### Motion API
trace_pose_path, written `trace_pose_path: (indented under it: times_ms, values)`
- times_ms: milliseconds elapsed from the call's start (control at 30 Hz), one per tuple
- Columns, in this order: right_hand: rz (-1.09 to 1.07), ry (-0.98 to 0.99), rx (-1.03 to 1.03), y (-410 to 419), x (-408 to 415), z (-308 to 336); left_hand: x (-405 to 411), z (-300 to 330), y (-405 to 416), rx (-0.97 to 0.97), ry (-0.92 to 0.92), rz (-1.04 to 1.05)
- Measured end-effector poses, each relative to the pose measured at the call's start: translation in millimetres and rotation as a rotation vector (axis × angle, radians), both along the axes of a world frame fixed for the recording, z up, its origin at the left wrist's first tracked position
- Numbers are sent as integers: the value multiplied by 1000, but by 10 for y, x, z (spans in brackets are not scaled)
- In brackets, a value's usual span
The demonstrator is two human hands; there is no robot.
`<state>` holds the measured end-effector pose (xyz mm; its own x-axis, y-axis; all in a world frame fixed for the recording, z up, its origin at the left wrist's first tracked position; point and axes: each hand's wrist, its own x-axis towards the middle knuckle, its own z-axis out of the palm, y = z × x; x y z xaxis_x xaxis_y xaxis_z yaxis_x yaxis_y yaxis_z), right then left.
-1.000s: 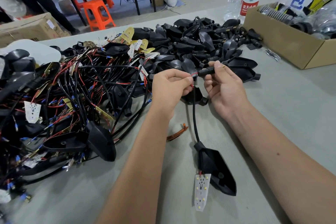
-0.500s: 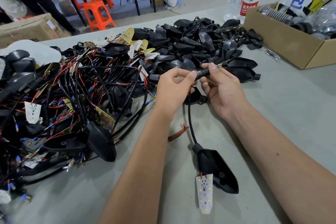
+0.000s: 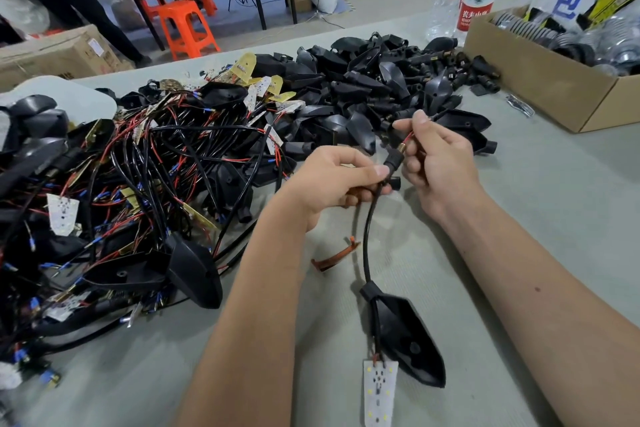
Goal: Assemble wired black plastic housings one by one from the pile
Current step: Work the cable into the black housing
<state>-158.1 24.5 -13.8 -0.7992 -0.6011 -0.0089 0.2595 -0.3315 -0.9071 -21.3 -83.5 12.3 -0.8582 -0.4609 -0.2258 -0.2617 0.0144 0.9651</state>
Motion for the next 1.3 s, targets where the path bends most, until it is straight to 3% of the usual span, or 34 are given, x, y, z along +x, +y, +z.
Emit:
trace_pose_path:
  times_ms: [200, 433, 633, 767, 900, 967, 1033, 1167, 1300]
  values:
    - [26, -24, -54, -18, 6, -18, 5, 21, 15, 126, -21, -58]
    - [4, 165, 58, -27, 39, -37, -31, 86, 128, 140, -54, -184]
    - [-109, -164, -150, 31, -137, 26, 32, 109, 152, 13, -241, -412]
    - [-167, -308, -255, 37, -192, 1, 143, 163, 47, 47, -201, -434]
    - [-133, -324, -278, -9, -161, -5, 213, 168, -83, 118, -36, -253]
    - [-136, -230, -170, -66, -119, -5, 233, 149, -149, 203, 82, -97]
    - [-96, -12, -38, -87, -42, -14, 244, 124, -215, 307, 191, 40]
    - [244, 386, 95, -56, 134, -39, 240, 67, -311, 417, 296, 277]
    - [392, 668, 183, -33, 185, -18, 214, 52, -344, 437, 357, 396]
